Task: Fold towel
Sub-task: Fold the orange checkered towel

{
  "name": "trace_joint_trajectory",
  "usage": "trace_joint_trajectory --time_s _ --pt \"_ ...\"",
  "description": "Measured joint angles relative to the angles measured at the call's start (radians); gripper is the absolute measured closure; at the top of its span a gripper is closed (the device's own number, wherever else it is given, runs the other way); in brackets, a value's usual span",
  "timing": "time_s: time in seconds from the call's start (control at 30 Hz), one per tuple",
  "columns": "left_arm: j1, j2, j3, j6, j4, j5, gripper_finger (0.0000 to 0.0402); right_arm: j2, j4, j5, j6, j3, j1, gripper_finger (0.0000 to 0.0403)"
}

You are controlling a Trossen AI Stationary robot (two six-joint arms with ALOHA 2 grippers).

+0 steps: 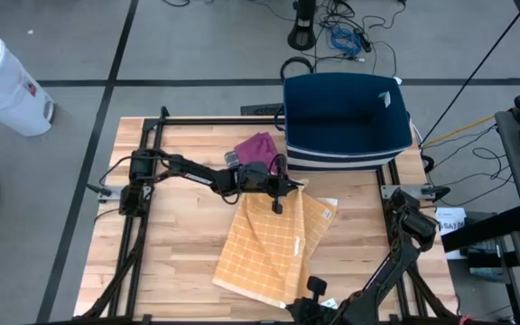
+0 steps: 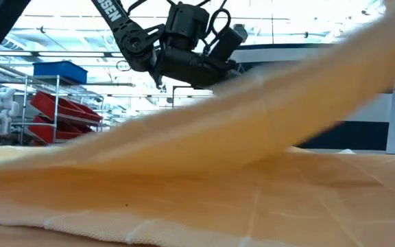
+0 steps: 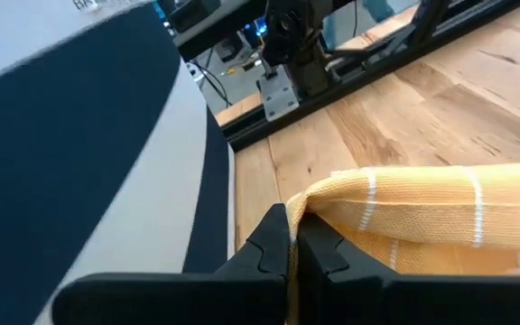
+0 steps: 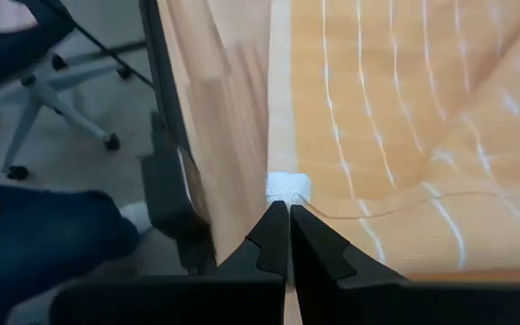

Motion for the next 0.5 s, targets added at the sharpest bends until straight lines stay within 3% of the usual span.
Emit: trace_joint_trajectory --time_s 0.23,0.5 --pt "0.004 0.000 0.000 0.001 0.003 0.000 0.0397 0.049 -0.025 -0.070 0.059 0.000 -0.002 0.0403" --pt "0.004 0.018 0.000 0.003 0.011 0.000 0.0366 0.051 -0.064 -0.060 0.131 0.000 -0.003 0.0403"
